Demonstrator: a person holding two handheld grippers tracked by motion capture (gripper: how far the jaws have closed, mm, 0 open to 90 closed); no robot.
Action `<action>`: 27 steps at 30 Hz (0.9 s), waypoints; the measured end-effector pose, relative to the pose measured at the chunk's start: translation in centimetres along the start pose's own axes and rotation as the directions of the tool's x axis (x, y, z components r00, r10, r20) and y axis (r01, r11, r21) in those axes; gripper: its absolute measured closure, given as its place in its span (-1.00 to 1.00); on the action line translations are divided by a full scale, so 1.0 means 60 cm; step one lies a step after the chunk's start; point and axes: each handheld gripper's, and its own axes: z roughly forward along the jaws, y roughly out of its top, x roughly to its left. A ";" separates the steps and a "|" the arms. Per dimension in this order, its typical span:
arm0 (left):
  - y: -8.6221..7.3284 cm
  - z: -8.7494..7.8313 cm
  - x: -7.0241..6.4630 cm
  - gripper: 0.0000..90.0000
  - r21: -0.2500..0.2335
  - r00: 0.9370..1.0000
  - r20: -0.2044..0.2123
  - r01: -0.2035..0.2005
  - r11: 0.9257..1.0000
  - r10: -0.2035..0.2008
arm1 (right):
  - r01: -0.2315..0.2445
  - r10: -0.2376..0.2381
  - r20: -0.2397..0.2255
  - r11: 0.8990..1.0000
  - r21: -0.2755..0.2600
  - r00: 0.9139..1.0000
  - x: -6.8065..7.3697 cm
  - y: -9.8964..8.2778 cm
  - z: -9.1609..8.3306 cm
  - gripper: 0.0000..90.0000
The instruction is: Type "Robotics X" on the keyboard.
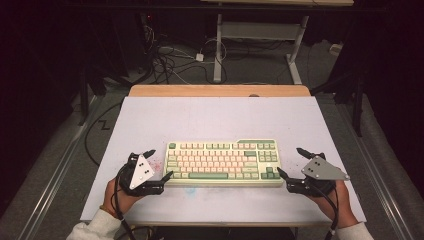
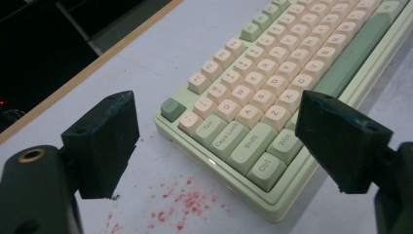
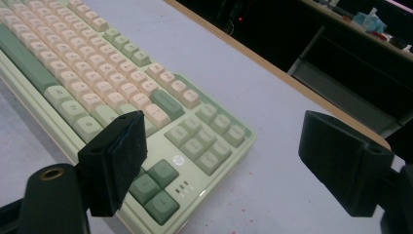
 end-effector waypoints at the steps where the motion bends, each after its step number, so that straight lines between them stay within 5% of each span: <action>1: -0.002 0.000 0.000 -0.66 0.000 1.000 0.000 0.002 1.000 -0.002 | -0.002 0.002 -0.001 1.000 0.001 1.000 -0.002 -0.002 0.000 -0.60; 27: -0.053 -0.012 -0.007 -0.66 0.055 1.000 0.001 0.030 0.998 -0.030 | -0.060 0.059 0.053 0.998 0.019 0.997 -0.017 -0.071 -0.033 -0.60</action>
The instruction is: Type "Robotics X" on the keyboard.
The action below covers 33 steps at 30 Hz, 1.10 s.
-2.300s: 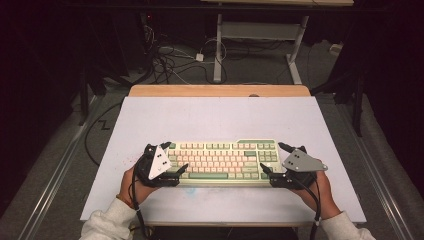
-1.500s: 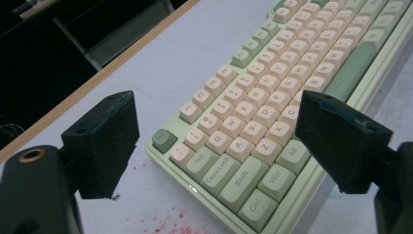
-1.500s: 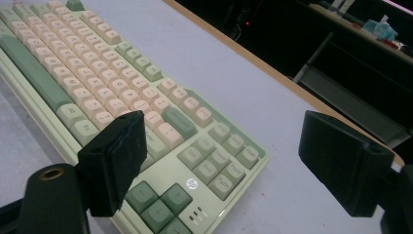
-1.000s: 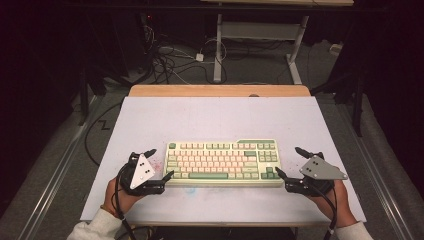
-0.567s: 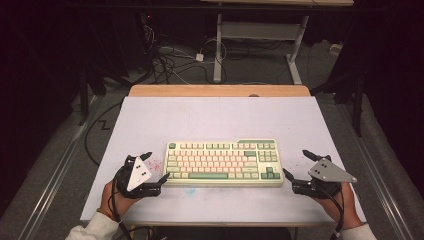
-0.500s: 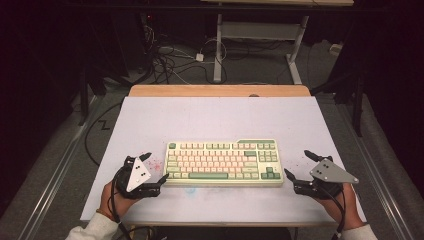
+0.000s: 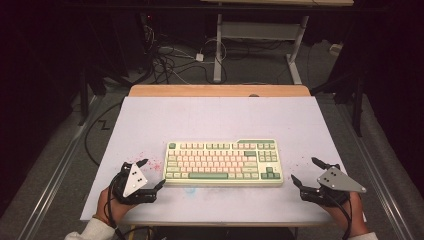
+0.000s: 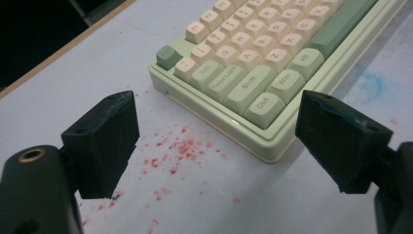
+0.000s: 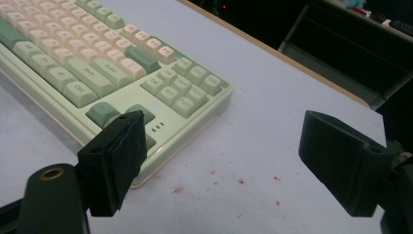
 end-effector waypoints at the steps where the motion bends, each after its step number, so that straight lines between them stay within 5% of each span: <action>1: -0.001 0.000 -0.001 -0.66 0.007 1.000 0.002 -0.003 1.000 0.003 | 0.000 0.000 0.000 1.000 -0.003 1.000 -0.001 -0.002 -0.001 -0.60; 12: -0.014 -0.008 -0.011 -0.66 0.018 1.000 0.013 0.021 1.000 -0.021 | -0.016 0.016 0.012 1.000 0.001 1.000 0.009 -0.020 -0.009 -0.62; 33: -0.015 -0.002 -0.011 -0.66 0.019 0.999 0.036 0.004 1.000 -0.005 | 0.008 -0.008 0.005 1.000 0.002 1.000 0.017 -0.016 -0.011 -0.62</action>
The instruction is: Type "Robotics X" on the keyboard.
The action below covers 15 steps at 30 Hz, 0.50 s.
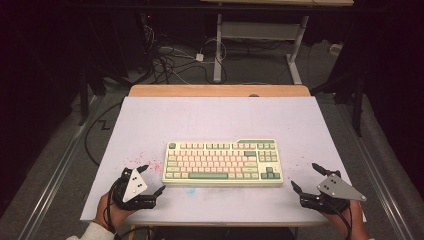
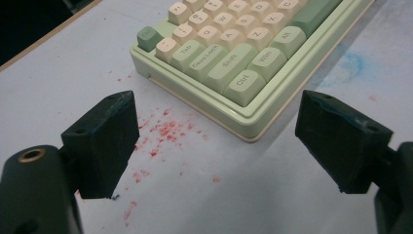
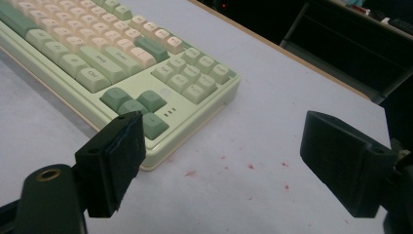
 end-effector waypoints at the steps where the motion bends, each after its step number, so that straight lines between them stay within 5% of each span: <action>1: 0.000 0.000 0.000 -0.66 0.000 1.000 -0.001 -0.001 1.000 0.001 | -0.003 0.003 -0.001 1.000 -0.001 1.000 0.000 0.000 0.000 -0.62; 15: 0.000 0.002 -0.001 -0.66 0.010 1.000 0.002 -0.001 1.000 0.001 | 0.012 -0.012 -0.010 1.000 0.000 1.000 0.001 0.001 0.002 -0.62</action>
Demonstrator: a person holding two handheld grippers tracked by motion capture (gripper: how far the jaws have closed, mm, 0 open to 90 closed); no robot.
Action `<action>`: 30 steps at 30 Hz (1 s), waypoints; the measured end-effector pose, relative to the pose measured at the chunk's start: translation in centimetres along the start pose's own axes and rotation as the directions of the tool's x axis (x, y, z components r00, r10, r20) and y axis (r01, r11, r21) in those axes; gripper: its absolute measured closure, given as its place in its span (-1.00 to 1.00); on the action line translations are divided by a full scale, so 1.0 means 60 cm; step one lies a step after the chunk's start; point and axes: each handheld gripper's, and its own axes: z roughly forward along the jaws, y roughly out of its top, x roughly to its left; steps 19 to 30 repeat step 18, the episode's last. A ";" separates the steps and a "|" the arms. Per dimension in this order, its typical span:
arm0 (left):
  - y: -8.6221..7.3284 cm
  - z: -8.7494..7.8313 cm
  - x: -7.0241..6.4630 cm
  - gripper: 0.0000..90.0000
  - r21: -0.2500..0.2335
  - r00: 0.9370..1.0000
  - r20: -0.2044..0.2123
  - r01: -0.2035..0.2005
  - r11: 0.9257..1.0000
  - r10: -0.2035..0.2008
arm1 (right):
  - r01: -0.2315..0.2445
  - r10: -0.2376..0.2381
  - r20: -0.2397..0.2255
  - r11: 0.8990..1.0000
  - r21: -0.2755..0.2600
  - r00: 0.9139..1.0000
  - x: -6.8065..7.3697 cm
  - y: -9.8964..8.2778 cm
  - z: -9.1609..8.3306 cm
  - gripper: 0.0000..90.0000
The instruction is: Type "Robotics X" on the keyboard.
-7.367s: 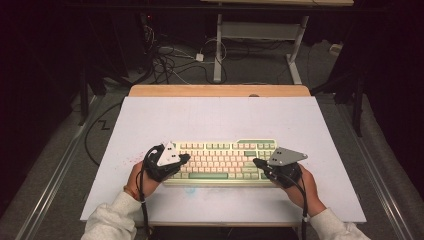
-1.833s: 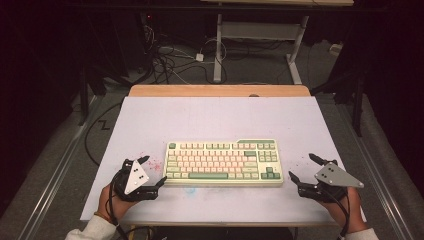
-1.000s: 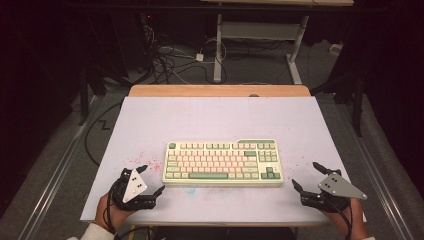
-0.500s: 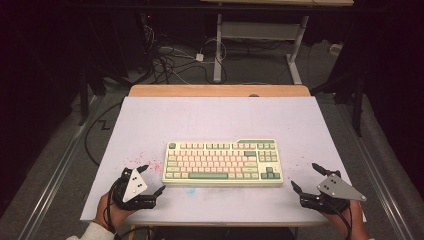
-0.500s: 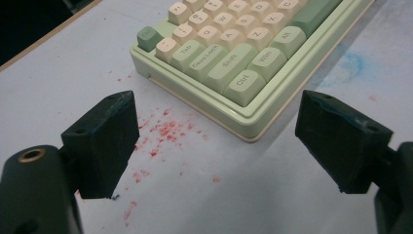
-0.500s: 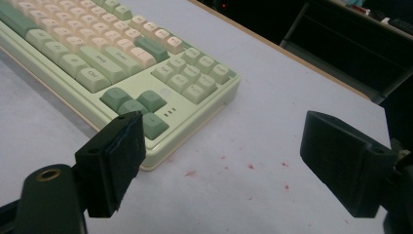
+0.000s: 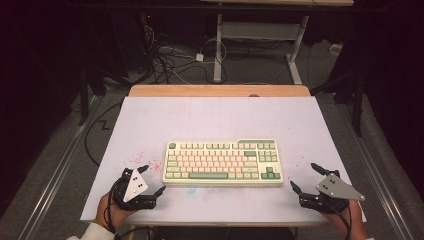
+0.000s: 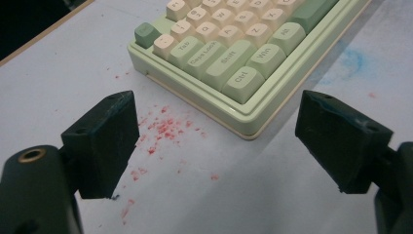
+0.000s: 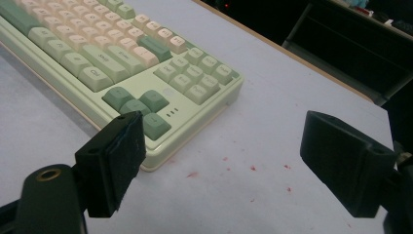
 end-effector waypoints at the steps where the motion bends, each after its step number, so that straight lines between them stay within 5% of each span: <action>1: 0.000 0.001 0.000 -0.66 -0.003 1.000 0.001 0.001 1.000 -0.001 | -0.004 0.004 0.001 1.000 0.000 1.000 0.000 0.000 0.000 -0.62; 30: 0.002 0.004 0.002 -0.66 0.004 1.000 -0.005 0.011 1.000 -0.011 | 0.007 -0.007 -0.017 1.000 0.002 1.000 0.003 0.001 0.006 -0.63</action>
